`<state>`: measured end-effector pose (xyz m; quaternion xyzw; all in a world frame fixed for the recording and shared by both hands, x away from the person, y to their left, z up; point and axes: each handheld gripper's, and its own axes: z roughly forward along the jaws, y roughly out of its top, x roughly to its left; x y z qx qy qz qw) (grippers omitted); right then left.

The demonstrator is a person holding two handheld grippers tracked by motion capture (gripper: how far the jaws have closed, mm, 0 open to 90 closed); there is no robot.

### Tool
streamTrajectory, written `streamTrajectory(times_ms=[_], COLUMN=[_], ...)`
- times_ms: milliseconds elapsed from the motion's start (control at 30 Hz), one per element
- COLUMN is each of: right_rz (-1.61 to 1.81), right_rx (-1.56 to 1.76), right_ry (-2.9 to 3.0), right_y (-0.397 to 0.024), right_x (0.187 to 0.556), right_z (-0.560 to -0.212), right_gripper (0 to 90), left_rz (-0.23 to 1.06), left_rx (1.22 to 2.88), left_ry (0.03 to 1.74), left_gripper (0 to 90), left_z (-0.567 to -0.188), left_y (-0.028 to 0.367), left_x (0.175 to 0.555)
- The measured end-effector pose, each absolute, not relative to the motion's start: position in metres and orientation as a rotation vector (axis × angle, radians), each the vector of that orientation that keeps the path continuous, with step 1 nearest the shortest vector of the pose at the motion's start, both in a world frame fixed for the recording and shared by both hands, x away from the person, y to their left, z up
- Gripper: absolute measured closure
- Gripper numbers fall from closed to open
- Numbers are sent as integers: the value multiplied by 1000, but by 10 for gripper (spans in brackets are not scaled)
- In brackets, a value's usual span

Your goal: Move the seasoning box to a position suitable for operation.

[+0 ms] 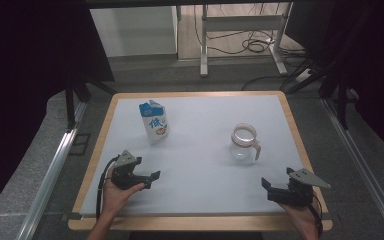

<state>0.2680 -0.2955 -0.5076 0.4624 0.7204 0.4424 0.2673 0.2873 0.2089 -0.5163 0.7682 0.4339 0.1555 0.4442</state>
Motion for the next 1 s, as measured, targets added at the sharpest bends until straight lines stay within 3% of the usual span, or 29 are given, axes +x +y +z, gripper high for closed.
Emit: streamTrajectory(times_ms=[233, 600, 1000], right_rz=[1242, 1262, 1265], right_rx=[1138, 1174, 1110], right_ry=[1948, 1942, 2060], right_y=[-284, -289, -266], right_x=[276, 294, 348], right_z=[-497, -480, -452], right_gripper=[55, 71, 59], left_rz=[338, 342, 331], left_rx=[1927, 1927, 1962], left_ry=[1020, 1068, 1060], left_gripper=[75, 81, 91], left_z=[-518, -509, -519], left_y=[201, 204, 209], left_x=[294, 295, 287])
